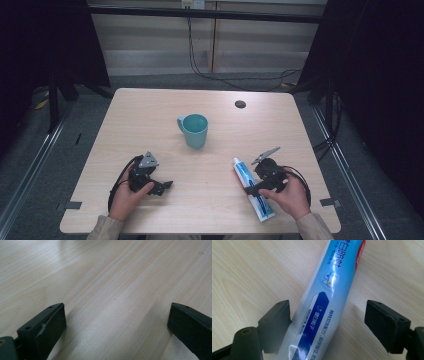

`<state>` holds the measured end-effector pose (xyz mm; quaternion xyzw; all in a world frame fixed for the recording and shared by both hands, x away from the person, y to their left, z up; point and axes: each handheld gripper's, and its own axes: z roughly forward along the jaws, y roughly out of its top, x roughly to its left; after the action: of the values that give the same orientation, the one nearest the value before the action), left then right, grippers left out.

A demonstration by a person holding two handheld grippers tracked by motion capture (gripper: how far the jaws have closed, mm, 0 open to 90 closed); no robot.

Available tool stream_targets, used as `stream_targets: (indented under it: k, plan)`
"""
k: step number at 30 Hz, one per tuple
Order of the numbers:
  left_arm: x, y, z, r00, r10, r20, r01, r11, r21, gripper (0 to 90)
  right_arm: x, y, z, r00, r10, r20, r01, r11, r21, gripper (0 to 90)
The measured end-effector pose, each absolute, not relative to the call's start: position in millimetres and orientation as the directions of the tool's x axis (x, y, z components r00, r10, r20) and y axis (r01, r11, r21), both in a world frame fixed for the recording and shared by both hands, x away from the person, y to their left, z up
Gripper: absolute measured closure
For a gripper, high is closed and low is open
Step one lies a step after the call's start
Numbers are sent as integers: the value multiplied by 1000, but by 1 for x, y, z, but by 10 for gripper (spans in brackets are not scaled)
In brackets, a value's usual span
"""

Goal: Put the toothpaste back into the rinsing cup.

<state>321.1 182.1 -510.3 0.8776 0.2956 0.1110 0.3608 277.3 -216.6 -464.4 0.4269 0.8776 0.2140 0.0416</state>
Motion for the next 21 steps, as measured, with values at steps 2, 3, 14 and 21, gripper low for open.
stream_targets:
  k: [2,3,14,21]
  plan:
    - [321,182,-510,800,599,-18,439,-565,699,16,277,-217,-465,-628,769,117,737,540,406,215]
    - [321,182,-510,801,599,-18,439,-565,699,16,277,-217,-466,-626,771,119,739,537,406,217]
    - [321,182,-510,800,599,-19,439,-565,699,16,273,-215,-469,-628,768,128,743,542,394,283]
    - [321,182,-510,801,599,-19,439,-565,699,16,271,-213,-472,-619,774,132,757,544,362,395]
